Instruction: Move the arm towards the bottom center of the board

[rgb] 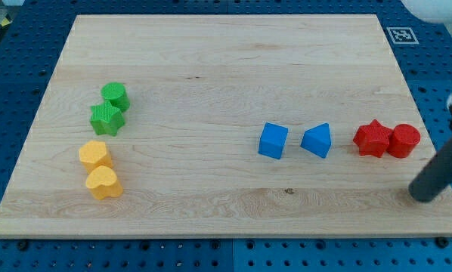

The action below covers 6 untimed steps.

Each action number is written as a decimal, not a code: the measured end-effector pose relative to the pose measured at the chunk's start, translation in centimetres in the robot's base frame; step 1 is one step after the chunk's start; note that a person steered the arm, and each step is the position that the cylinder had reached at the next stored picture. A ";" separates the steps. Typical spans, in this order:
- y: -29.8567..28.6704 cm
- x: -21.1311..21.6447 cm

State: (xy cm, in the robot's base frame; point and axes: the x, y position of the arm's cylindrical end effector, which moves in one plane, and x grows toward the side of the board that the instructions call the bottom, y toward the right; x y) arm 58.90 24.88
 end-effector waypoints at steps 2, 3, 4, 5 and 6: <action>0.0 0.5; 0.0 0.7; 0.0 0.9; 0.0 1.1; 0.0 1.8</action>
State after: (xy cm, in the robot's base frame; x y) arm 60.74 24.87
